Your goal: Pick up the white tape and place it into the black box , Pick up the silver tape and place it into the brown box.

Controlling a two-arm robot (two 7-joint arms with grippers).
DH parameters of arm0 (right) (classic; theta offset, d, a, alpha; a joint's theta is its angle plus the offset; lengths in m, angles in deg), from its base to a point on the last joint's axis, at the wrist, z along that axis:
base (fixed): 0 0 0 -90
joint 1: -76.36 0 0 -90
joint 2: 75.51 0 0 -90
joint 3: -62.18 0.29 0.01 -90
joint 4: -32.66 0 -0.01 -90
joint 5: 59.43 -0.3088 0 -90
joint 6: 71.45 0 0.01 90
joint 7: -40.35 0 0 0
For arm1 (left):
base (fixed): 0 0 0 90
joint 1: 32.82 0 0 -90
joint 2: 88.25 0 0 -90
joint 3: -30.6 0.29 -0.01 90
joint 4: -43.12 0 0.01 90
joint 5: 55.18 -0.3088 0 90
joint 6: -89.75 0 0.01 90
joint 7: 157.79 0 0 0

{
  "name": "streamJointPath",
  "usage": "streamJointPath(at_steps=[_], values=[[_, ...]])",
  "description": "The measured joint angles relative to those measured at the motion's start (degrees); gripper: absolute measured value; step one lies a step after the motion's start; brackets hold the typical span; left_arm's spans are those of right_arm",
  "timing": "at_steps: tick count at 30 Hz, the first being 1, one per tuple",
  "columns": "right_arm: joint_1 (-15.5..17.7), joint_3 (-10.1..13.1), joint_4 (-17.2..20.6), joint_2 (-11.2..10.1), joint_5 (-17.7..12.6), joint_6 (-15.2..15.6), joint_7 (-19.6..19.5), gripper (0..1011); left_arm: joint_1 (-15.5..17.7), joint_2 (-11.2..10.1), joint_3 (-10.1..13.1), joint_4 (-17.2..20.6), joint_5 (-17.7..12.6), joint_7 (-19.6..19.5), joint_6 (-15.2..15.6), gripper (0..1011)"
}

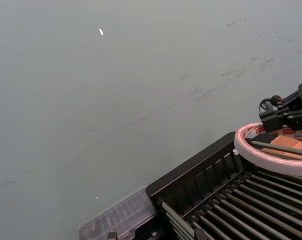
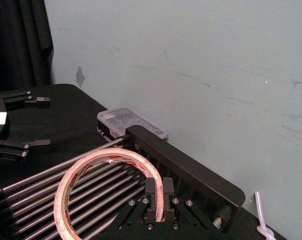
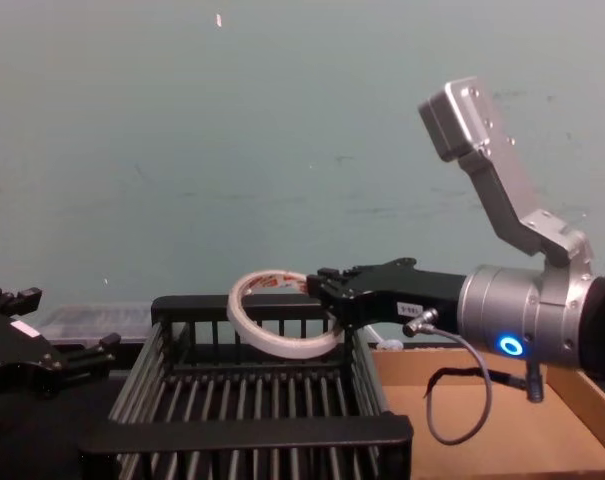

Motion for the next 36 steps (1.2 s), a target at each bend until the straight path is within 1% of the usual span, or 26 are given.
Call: streamJointPath(at_steps=[12, 36], values=[[-0.4, 0.0, -2.1, 0.6, 0.6, -0.3, 0.2, 93, 0.0, 0.0, 0.0, 0.0, 0.0, 0.0, 0.0, 1001], [-0.4, 0.1, -2.2, 0.6, 0.7, 0.0, 0.3, 94, 0.0, 0.0, 0.0, 0.0, 0.0, 0.0, 0.0, 1001]])
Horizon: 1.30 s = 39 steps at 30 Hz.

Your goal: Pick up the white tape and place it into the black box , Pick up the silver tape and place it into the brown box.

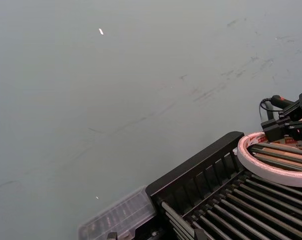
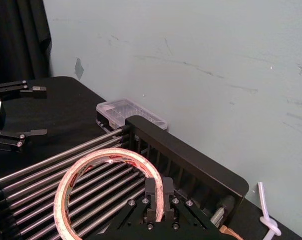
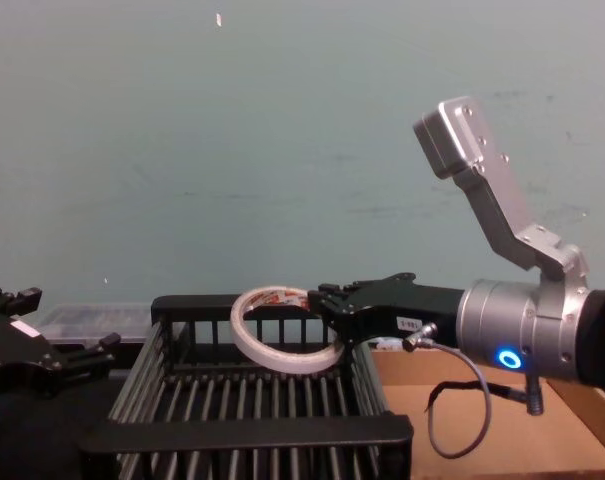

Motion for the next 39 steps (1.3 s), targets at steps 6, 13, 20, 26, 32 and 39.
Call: streamJointPath(at_steps=[6, 13, 20, 26, 32, 39], values=[[0.0, 0.0, 0.0, 0.0, 0.0, 0.0, 0.0, 93, 0.0, 0.0, 0.0, 0.0, 0.0, 0.0, 0.0, 1001], [0.0, 0.0, 0.0, 0.0, 0.0, 0.0, 0.0, 94, 0.0, 0.0, 0.0, 0.0, 0.0, 0.0, 0.0, 1001], [0.0, 0.0, 0.1, 0.0, 0.0, 0.0, 0.0, 94, 0.0, 0.0, 0.0, 0.0, 0.0, 0.0, 0.0, 1001], [0.0, 0.0, 0.1, 0.0, -0.1, 0.0, -0.1, 94, 0.0, 0.0, 0.0, 0.0, 0.0, 0.0, 0.0, 1001], [0.0, 0.0, 0.1, 0.0, -0.1, 0.0, -0.1, 111, 0.0, 0.0, 0.0, 0.0, 0.0, 0.0, 0.0, 1001], [0.0, 0.0, 0.1, 0.0, -0.1, 0.0, -0.1, 338, 0.0, 0.0, 0.0, 0.0, 0.0, 0.0, 0.0, 1001]])
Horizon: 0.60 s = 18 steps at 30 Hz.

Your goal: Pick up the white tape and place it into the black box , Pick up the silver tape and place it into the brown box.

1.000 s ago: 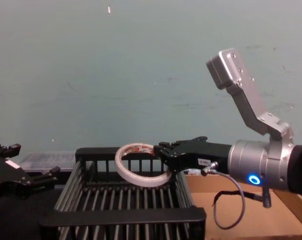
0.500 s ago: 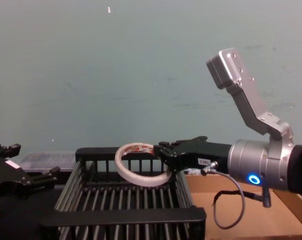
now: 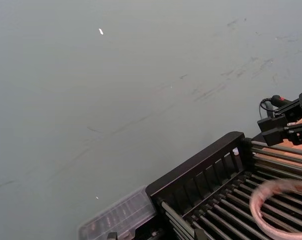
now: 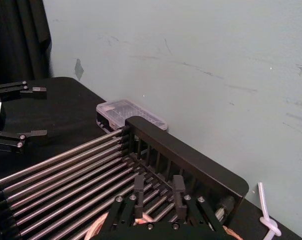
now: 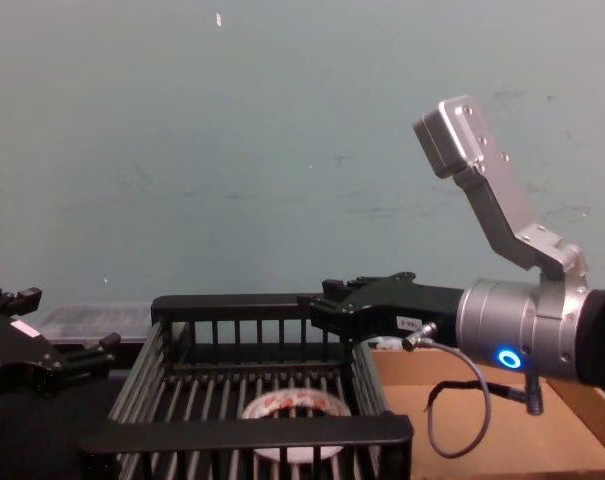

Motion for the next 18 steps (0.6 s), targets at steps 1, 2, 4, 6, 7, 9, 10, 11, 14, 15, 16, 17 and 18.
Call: streamJointPath(at_steps=[1, 2, 4, 6, 7, 9, 10, 11, 14, 15, 16, 17, 18], values=[[0.0, 0.0, 0.0, 0.0, 0.0, 0.0, 0.0, 357, 0.0, 0.0, 0.0, 0.0, 0.0, 0.0, 0.0, 1002], [0.0, 0.0, 0.0, 0.0, 0.0, 0.0, 0.0, 393, 0.0, 0.0, 0.0, 0.0, 0.0, 0.0, 0.0, 1001], [0.0, 0.0, 0.0, 0.0, 0.0, 0.0, 0.0, 453, 0.0, 0.0, 0.0, 0.0, 0.0, 0.0, 0.0, 1001], [0.0, 0.0, 0.0, 0.0, 0.0, 0.0, 0.0, 514, 0.0, 0.0, 0.0, 0.0, 0.0, 0.0, 0.0, 1001], [0.0, 0.0, 0.0, 0.0, 0.0, 0.0, 0.0, 556, 0.0, 0.0, 0.0, 0.0, 0.0, 0.0, 0.0, 1001], [0.0, 0.0, 0.0, 0.0, 0.0, 0.0, 0.0, 629, 0.0, 0.0, 0.0, 0.0, 0.0, 0.0, 0.0, 1001], [0.0, 0.0, 0.0, 0.0, 0.0, 0.0, 0.0, 657, 0.0, 0.0, 0.0, 0.0, 0.0, 0.0, 0.0, 1001], [0.0, 0.0, 0.0, 0.0, 0.0, 0.0, 0.0, 677, 0.0, 0.0, 0.0, 0.0, 0.0, 0.0, 0.0, 1001], [0.0, 0.0, 0.0, 0.0, 0.0, 0.0, 0.0, 772, 0.0, 0.0, 0.0, 0.0, 0.0, 0.0, 0.0, 1001], [0.0, 0.0, 0.0, 0.0, 0.0, 0.0, 0.0, 791, 0.0, 0.0, 0.0, 0.0, 0.0, 0.0, 0.0, 1001], [0.0, 0.0, 0.0, 0.0, 0.0, 0.0, 0.0, 810, 0.0, 0.0, 0.0, 0.0, 0.0, 0.0, 0.0, 1001], [0.0, 0.0, 0.0, 0.0, 0.0, 0.0, 0.0, 865, 0.0, 0.0, 0.0, 0.0, 0.0, 0.0, 0.0, 1001], [0.0, 0.0, 0.0, 0.0, 0.0, 0.0, 0.0, 873, 0.0, 0.0, 0.0, 0.0, 0.0, 0.0, 0.0, 1001]])
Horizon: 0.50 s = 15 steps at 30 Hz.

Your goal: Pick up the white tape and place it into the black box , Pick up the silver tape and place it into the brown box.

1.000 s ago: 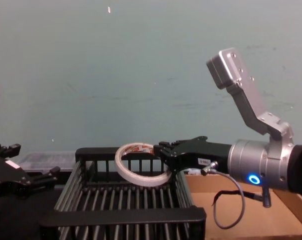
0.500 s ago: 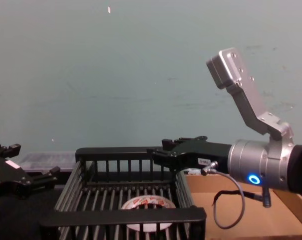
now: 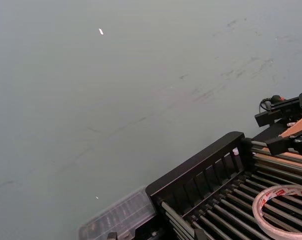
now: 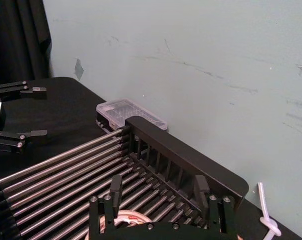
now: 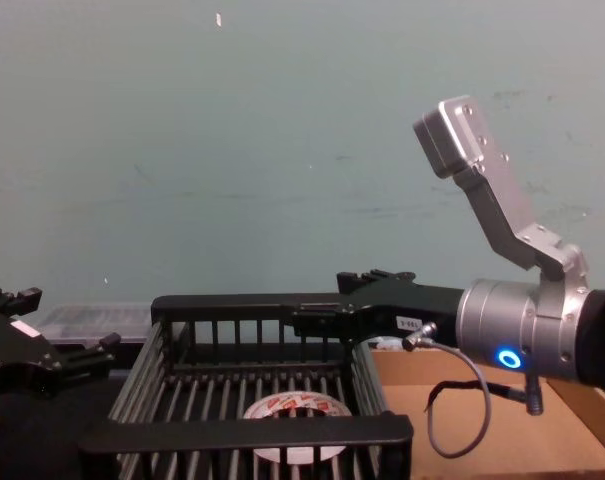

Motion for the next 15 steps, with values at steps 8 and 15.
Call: streamJointPath(at_steps=[8, 15], values=[[0.0, 0.0, 0.0, 0.0, 0.0, 0.0, 0.0, 1000, 0.0, 0.0, 0.0, 0.0, 0.0, 0.0, 0.0, 1002], [0.6, 0.2, 1.4, -0.2, -0.1, 0.4, 0.0, 1000, 0.0, 0.0, 0.0, 0.0, 0.0, 0.0, 0.0, 1001]])
